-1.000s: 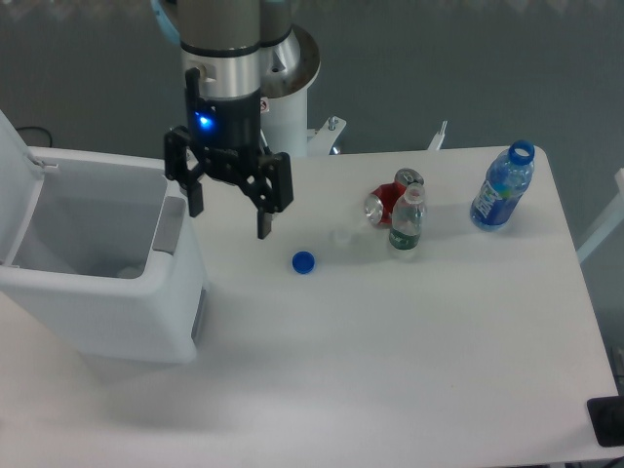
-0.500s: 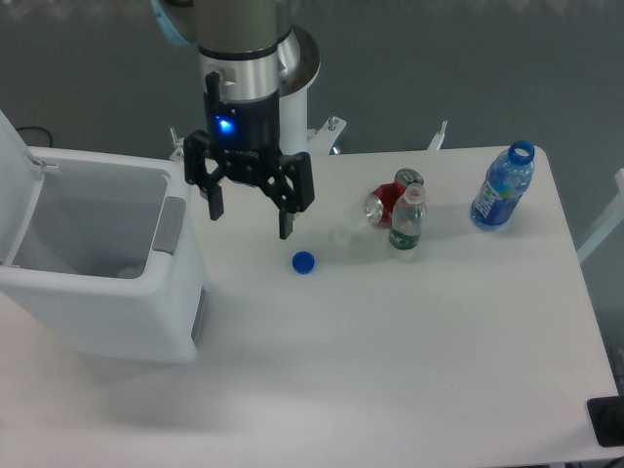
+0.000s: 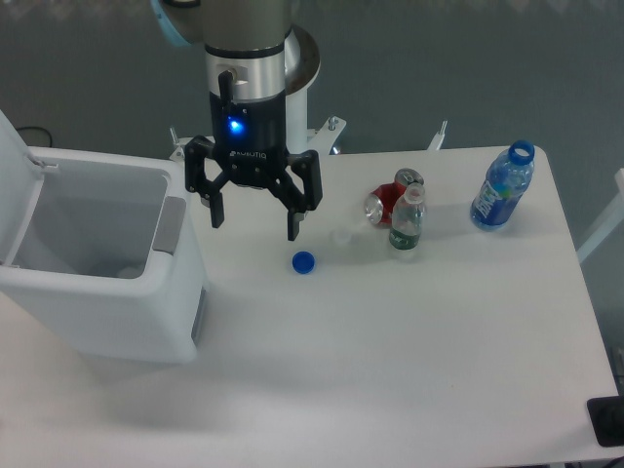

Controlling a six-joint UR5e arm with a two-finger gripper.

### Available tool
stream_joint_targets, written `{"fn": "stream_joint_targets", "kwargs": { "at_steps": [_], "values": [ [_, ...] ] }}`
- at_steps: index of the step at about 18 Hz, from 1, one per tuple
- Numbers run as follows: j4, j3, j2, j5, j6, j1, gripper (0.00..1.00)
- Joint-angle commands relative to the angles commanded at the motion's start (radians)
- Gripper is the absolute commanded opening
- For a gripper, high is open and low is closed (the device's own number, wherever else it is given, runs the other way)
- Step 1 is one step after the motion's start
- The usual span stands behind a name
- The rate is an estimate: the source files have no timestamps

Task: Close the trash can

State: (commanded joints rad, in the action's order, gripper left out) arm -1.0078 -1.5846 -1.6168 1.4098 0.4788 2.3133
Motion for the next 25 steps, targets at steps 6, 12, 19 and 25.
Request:
{"fn": "stream_joint_targets", "kwargs": {
  "at_steps": [6, 12, 19, 25],
  "values": [
    [0.0, 0.048, 0.021, -0.037, -0.188, -0.037, 1.0],
    [0.002, 0.045, 0.075, -0.063, -0.299, -0.104, 1.0],
    [0.008, 0.051, 0.107, -0.169, -0.298, -0.172, 1.0],
    [0.009, 0.057, 0.144, -0.199, -0.302, -0.244, 1.0]
  ]
}}
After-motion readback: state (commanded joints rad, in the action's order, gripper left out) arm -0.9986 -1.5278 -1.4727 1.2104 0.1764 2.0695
